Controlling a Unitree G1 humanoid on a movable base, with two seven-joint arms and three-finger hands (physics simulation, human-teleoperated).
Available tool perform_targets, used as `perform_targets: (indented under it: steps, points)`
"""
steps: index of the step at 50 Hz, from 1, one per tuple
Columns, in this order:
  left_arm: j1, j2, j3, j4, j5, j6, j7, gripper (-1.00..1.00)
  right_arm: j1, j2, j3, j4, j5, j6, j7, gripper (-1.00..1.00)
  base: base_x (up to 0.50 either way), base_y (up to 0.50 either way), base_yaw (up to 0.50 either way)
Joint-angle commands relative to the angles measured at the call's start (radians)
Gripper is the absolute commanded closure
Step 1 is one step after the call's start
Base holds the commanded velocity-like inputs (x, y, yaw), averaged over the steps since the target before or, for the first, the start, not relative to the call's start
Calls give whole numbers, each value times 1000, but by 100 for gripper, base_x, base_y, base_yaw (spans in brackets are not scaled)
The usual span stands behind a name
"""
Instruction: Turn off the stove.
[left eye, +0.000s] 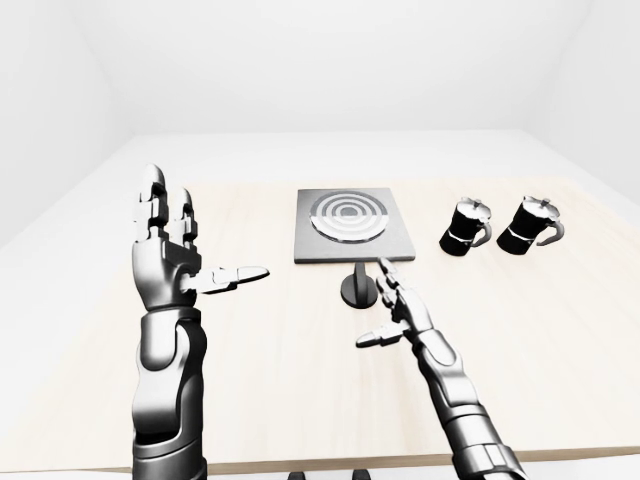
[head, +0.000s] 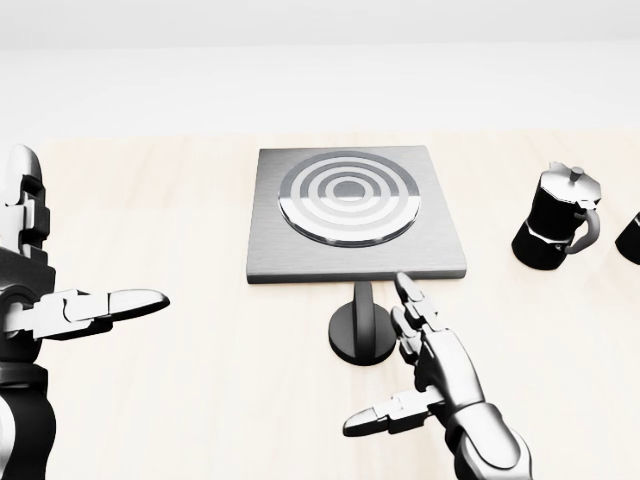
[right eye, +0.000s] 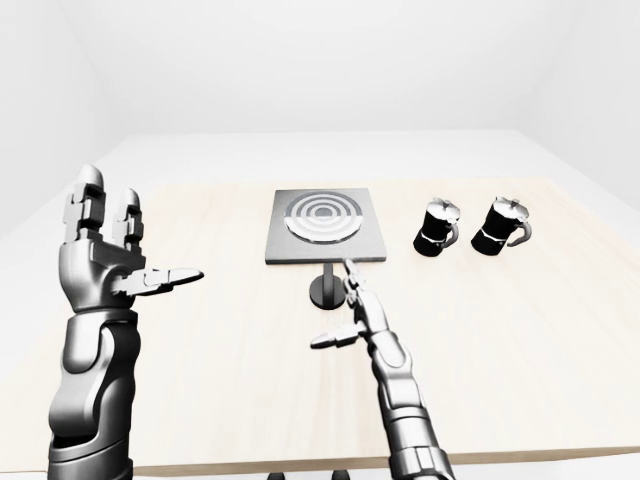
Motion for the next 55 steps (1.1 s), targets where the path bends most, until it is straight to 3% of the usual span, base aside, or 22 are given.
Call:
perform_targets:
  steps: [1, 55]
  points:
    - [1, -1, 0, 0, 0, 0, 0, -99, -2, 3, 4, 7, -4, 0, 2, -100, 0, 0, 0]
    - [-2, 6, 12, 20, -13, 0, 7, -99, -30, 56, 67, -10, -37, 0, 16, -100, 0, 0, 0]
